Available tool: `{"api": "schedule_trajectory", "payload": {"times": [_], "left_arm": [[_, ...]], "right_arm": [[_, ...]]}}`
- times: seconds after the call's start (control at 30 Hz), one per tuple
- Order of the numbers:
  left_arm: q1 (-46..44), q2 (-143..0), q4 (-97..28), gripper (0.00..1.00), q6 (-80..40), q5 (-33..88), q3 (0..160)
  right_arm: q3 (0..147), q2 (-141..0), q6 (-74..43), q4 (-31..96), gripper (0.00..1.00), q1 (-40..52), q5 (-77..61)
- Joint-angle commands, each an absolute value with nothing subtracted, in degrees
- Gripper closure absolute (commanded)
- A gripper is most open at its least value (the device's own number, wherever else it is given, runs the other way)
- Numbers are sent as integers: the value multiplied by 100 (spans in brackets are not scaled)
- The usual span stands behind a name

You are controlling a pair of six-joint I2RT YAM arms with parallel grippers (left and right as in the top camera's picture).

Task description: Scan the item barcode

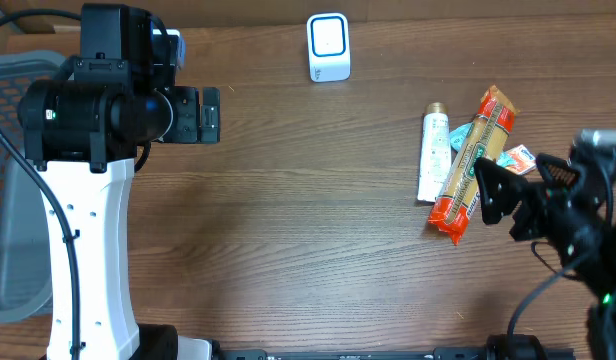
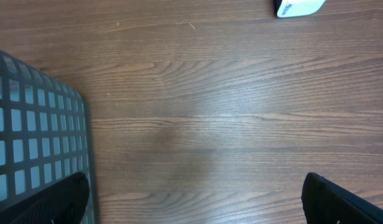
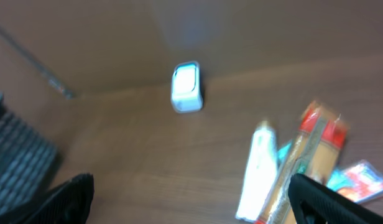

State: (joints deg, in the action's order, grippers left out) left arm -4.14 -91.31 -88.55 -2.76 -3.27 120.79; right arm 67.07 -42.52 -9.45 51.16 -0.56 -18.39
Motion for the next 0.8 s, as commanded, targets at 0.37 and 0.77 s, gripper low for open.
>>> {"api": "schedule_trajectory", "payload": {"times": [0.37,0.77], "left_arm": [[-451,-9150,-8847,0,-167,-338,12123],[-451,-9150,-8847,0,-167,-338,12123]], "right_arm": [[2714,-1374,-961,1682,0,401,558],[825,-217,-965,-255,0,408,550]]}}
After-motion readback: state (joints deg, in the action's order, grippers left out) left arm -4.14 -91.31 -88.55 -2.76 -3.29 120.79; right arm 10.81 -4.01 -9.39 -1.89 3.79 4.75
